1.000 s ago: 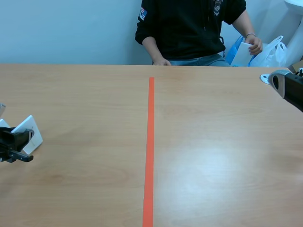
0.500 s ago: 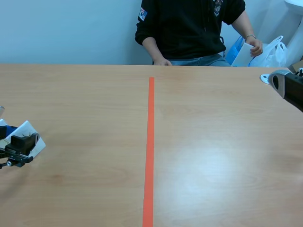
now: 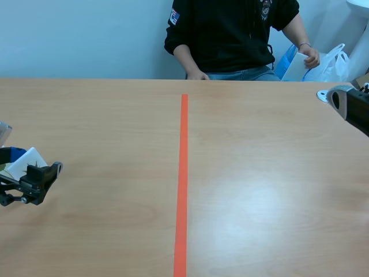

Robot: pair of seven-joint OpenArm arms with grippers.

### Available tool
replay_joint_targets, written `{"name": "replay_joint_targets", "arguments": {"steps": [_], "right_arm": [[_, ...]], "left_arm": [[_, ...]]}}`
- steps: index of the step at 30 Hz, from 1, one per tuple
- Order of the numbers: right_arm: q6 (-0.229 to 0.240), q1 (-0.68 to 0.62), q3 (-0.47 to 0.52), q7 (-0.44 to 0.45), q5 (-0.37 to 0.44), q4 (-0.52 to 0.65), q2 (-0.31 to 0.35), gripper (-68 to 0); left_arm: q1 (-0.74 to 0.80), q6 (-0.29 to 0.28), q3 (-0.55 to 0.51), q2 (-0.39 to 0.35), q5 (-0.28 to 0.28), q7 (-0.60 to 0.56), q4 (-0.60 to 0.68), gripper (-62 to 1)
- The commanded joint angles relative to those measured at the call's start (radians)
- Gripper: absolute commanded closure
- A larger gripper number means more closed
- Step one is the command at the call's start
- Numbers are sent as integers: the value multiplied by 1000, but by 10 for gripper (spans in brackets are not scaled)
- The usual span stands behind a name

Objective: Sort the leaf by its shape. The table is split by an orange tape line. A compound leaf with several leaflets goes to the left side, a simple leaf with one blade goes to the right side. Return to the home posture when a red brick is placed on the table.

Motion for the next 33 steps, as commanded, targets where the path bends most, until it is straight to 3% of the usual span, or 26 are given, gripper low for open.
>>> {"name": "replay_joint_targets", "arguments": {"steps": [1, 11, 16, 23, 33], "right_arm": [[5, 12, 19, 15, 7, -3, 14, -500], [5, 12, 19, 14, 7, -3, 14, -500], [5, 12, 19, 14, 7, -3, 14, -500], [5, 12, 19, 15, 8, -3, 14, -500], [5, 12, 19, 15, 8, -3, 19, -500]], "left_arm": [[21, -7, -24, -29, -9, 4, 104, -542], [287, -10, -231, -50, -10, 16, 630, -542], [404, -10, -295, -40, -10, 16, 830, -542], [494, -10, -307, 8, -9, 16, 957, -542], [534, -27, -307, 19, -9, 16, 996, -542]]}}
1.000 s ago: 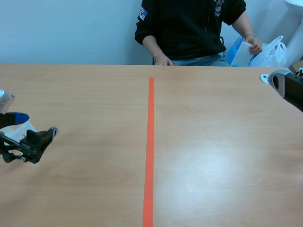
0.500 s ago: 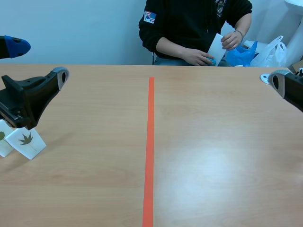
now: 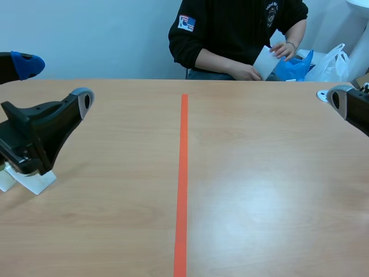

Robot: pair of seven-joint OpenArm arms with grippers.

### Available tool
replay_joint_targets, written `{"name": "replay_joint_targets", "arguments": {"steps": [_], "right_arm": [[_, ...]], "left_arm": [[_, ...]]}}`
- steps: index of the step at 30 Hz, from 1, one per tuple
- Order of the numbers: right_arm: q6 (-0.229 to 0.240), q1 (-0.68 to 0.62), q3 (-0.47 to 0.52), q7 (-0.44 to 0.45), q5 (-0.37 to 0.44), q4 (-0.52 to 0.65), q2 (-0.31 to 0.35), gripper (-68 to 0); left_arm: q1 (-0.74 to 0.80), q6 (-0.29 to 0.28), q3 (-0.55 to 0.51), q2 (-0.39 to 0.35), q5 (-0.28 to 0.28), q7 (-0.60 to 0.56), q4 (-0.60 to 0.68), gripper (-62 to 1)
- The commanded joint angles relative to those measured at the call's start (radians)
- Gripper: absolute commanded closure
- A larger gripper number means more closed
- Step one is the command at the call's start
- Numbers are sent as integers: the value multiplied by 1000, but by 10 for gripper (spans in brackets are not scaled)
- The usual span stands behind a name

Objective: Sort the leaf by its shape. The table is split by an orange tape line. A compound leaf with several leaflets goes to the left side, a simple leaf with one blade goes to the right side. Return to the home posture when a red brick is placed on the table.

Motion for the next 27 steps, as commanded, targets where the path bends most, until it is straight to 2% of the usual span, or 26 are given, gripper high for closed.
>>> {"name": "replay_joint_targets", "arguments": {"steps": [1, 27], "right_arm": [[5, 12, 19, 15, 8, -3, 19, -500], [5, 12, 19, 14, 7, -3, 19, -500]], "left_arm": [[3, -8, 0, 0, -6, -14, 33, -542], [2, -9, 0, 8, -6, -19, 82, -542]]}}
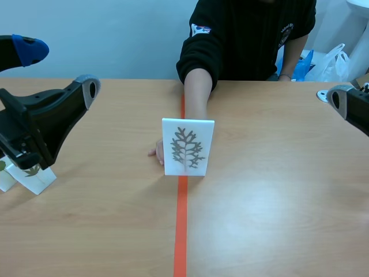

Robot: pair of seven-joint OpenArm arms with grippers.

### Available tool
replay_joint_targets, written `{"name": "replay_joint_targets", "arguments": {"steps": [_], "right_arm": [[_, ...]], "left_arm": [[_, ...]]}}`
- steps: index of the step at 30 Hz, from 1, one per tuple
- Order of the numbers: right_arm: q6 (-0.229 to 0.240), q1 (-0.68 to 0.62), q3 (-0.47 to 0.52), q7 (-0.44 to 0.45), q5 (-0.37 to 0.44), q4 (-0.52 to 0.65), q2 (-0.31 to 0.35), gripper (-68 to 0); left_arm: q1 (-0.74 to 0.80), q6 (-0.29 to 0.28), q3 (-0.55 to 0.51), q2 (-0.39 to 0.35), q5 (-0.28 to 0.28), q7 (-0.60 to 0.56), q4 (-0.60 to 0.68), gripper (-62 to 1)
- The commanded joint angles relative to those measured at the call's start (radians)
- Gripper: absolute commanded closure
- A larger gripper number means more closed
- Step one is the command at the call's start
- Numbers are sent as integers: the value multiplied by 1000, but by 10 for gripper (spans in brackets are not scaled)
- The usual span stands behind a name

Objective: Sort the leaf by its shape. The table is split by an orange tape line. A compound leaf with several leaflets goes to the left side, a simple leaf with one blade goes to the right side. Return to the home posture when a red brick is placed on the table.

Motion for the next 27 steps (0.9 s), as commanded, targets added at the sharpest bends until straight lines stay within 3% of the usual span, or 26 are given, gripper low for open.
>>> {"name": "replay_joint_targets", "arguments": {"steps": [1, 15, 20, 27], "right_arm": [[5, 12, 19, 14, 7, -3, 19, -500], [5, 12, 19, -5, 3, -3, 22, -500], [5, 37, 19, -35, -39, -8, 50, -500], [5, 139, -40, -37, -30, -154, 134, -500]], "left_arm": [[0, -2, 0, 8, -6, -17, 21, -542], [0, -2, 0, 8, -6, -17, 21, -542], [0, -2, 0, 8, -6, -17, 21, -542], [0, -2, 0, 8, -2, -17, 21, -542]]}}
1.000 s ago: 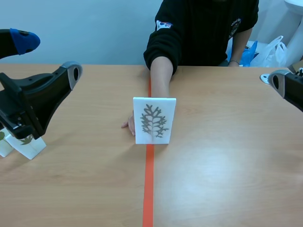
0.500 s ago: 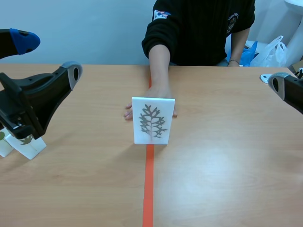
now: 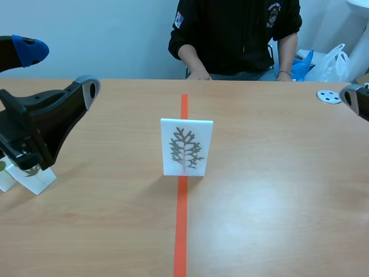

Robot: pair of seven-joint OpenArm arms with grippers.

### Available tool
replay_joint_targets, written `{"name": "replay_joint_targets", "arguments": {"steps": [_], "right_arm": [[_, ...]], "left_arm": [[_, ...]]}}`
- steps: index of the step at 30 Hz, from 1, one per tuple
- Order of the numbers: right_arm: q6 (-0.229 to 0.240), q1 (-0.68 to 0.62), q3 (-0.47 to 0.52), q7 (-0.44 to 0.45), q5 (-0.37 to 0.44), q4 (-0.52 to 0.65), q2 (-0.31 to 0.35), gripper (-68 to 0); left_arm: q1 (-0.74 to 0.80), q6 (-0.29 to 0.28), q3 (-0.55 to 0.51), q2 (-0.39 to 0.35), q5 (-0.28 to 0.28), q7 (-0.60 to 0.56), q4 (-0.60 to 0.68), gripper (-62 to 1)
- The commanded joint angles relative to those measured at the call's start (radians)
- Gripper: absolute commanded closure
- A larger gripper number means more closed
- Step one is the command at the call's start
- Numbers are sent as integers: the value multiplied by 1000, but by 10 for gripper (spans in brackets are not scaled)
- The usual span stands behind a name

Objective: Sort the leaf by its shape. The table is split by an orange tape line. A compound leaf with several leaflets goes to the left side, a simple leaf with one blade goes to the right side. Return to the home posture when a red brick is placed on the table.

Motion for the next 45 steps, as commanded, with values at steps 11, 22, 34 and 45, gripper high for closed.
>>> {"name": "replay_joint_targets", "arguments": {"steps": [11, 22, 34, 45], "right_arm": [[6, 334, -344, 72, 10, -346, 141, -500], [6, 620, -714, 119, 2, -574, 154, -500], [6, 867, -1075, 171, -21, -772, 67, -500], [-17, 981, -1220, 235, -127, -912, -66, -500]], "left_arm": [[0, -1, -26, 49, 41, -18, 21, -542], [0, -1, -68, 55, 41, -17, 21, -542], [1, -1, -80, 55, 41, -13, 20, -542], [9, -1, -106, 55, 41, -13, 20, -542]]}}
